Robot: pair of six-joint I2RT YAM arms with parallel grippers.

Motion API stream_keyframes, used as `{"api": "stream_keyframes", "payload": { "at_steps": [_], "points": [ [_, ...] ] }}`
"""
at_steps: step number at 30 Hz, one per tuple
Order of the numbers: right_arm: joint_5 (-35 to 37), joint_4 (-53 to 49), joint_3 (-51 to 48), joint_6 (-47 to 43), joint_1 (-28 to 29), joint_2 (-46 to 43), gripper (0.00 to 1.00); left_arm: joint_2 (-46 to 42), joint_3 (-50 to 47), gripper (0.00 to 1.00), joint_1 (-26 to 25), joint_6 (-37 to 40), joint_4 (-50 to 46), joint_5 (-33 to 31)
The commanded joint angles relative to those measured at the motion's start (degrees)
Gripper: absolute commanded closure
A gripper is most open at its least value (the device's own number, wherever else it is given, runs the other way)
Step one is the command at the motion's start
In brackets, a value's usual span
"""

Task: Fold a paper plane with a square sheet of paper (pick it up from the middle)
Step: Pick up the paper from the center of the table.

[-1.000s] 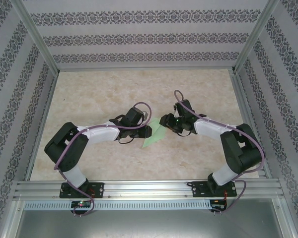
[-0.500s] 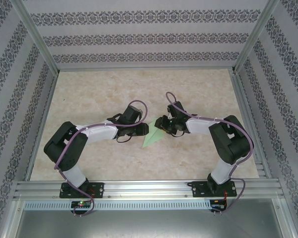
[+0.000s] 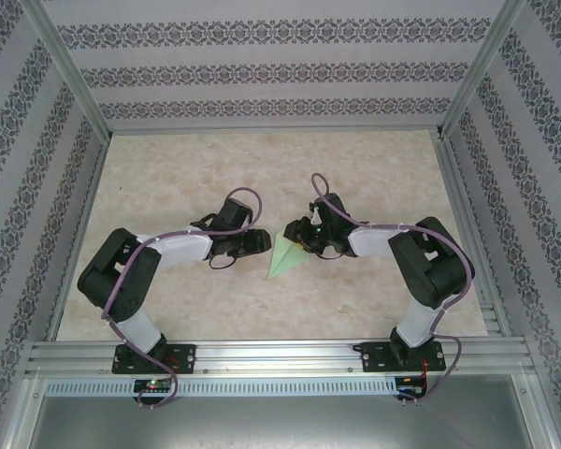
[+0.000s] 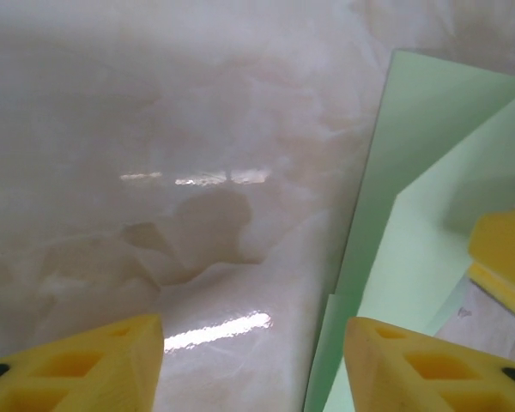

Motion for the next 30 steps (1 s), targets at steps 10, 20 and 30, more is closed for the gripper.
{"api": "stream_keyframes", "payload": {
  "at_steps": [10,20,30],
  "points": [
    [2.37,7.37,-2.58,0.16,2.06,-2.47,0.93,-7.25,-4.02,0.02,4.32,2.69,3.22,4.62],
    [-10.87,17.52,-2.40,0.83,-1.44,-10.81,0.95,-13.10,-7.13,0.00,9.51,-3.94,14.38,25.12],
    [-16.47,19.69,1.36,6.13,-3.17,-15.51,0.93,-11.95,-6.21,0.00,9.52,-16.21,32.28,36.39]
  ]
}}
